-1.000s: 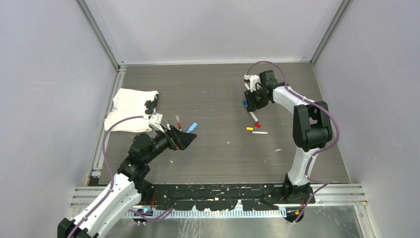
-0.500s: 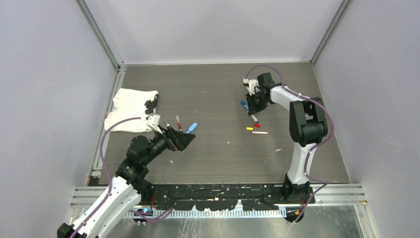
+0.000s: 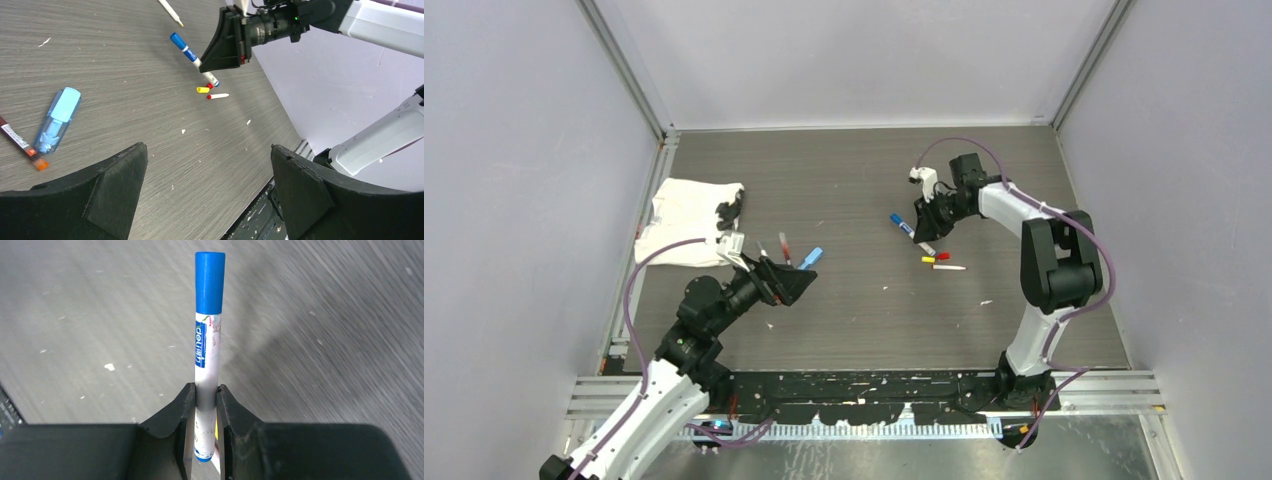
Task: Insert the pens into the pen caps
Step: Move the pen to the center of the board.
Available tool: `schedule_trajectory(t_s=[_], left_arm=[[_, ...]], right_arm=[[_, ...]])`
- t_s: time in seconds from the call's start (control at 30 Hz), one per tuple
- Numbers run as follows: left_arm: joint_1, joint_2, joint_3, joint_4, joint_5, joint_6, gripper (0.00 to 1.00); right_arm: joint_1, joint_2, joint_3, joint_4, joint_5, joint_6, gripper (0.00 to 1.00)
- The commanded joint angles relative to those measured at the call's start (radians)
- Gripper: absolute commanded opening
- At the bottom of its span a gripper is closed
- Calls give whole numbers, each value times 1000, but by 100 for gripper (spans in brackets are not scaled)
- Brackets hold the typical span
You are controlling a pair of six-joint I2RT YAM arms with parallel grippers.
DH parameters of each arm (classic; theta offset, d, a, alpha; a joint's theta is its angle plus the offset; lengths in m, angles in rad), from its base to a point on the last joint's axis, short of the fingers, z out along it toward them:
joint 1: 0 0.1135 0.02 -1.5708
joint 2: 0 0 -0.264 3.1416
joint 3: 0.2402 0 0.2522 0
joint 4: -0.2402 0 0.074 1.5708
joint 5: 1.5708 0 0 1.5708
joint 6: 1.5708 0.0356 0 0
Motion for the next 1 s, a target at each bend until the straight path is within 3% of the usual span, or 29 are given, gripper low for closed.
schedule_trajectory(t_s=[0.0,0.23,0.5,0.63,0.73,0.8,0.97], left_arm=[[1,9,-20,73,13,-29,94],[0,99,-118,389,47,-102,90],[-1,181,-109,461,48,-111,90],[-1,180,-106,429,32,-115,88],[0,150,-96,370,16,-114,88],[0,112,-88,327,5,-105,88],[0,10,-74,215,-41,-84,88]], right_arm=[[4,-113,-42,5,-259,-199,5],[4,-115,-32,-218,-463,-498,5],[25,-124,-42,-223,-463,-487,4],[112,-125,-95,108,-251,-41,1],[188,-90,-89,294,-63,383,1],[251,-73,-73,338,98,541,1],[409,-39,-76,454,324,857,1]])
